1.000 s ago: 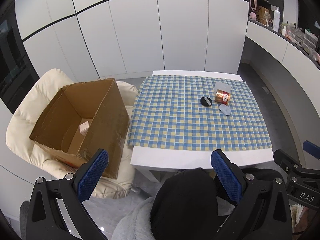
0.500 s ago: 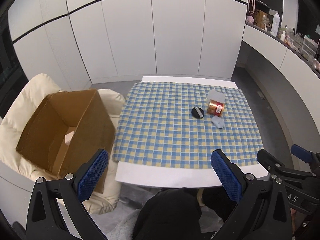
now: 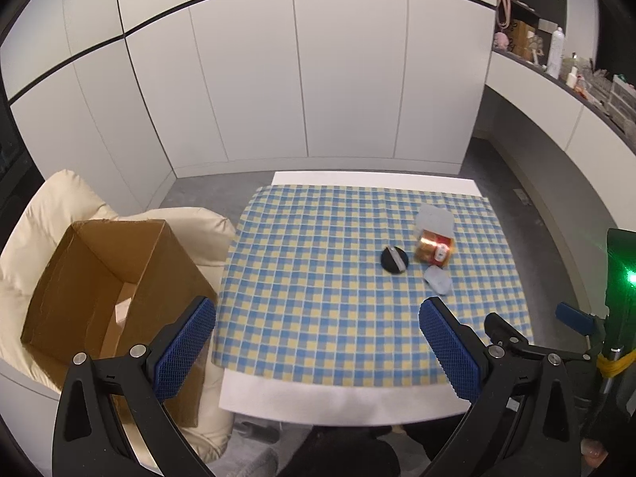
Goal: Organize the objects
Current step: 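Move both open tools back toward the checked table, then grasp the black round puff case with the left tool while the right tool grasps the grey sponge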
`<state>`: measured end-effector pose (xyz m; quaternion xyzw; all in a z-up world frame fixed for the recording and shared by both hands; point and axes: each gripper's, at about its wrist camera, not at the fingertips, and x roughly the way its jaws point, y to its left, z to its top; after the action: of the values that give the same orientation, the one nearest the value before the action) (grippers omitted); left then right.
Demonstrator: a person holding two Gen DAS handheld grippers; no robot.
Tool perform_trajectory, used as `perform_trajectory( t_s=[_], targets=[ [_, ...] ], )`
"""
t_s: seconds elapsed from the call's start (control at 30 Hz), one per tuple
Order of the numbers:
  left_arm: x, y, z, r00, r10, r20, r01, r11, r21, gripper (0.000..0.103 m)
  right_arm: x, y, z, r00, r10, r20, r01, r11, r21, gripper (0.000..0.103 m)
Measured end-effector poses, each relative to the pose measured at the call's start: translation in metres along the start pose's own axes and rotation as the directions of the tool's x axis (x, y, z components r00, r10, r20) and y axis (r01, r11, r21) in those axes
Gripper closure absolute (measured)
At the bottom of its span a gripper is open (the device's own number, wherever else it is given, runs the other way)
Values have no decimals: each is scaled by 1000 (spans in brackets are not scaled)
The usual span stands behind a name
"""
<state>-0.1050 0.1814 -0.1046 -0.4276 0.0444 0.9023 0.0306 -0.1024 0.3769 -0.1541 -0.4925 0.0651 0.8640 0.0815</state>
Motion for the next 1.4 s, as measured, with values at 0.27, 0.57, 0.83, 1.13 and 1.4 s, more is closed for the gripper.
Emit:
perform_trajectory(
  t_s=[0.27,0.57,0.83,1.13,1.4],
  targets=[
    [78,11,9,995,28,-101,-34,998,-55,1,73,-14,29,999,-2,-37,4,999,34,0],
    [148,10,4,984,48,-174,-63,995,-82,1,164,-34,28,995,30,-90,5,932,363,0],
    [181,2,1,978,64,-197,-79,994,-69,1,214,-28,18,995,-65,-76,95,854,512,0],
    [195,-19,0,974,89,-207,-94,995,-14,1,235,-14,24,967,-240,-87,255,895,365,42],
    [231,-56,-1,974,-1,-225,6,1000,23,1,231,-55,31,981,-171,-92,193,914,356,42]
  ],
)
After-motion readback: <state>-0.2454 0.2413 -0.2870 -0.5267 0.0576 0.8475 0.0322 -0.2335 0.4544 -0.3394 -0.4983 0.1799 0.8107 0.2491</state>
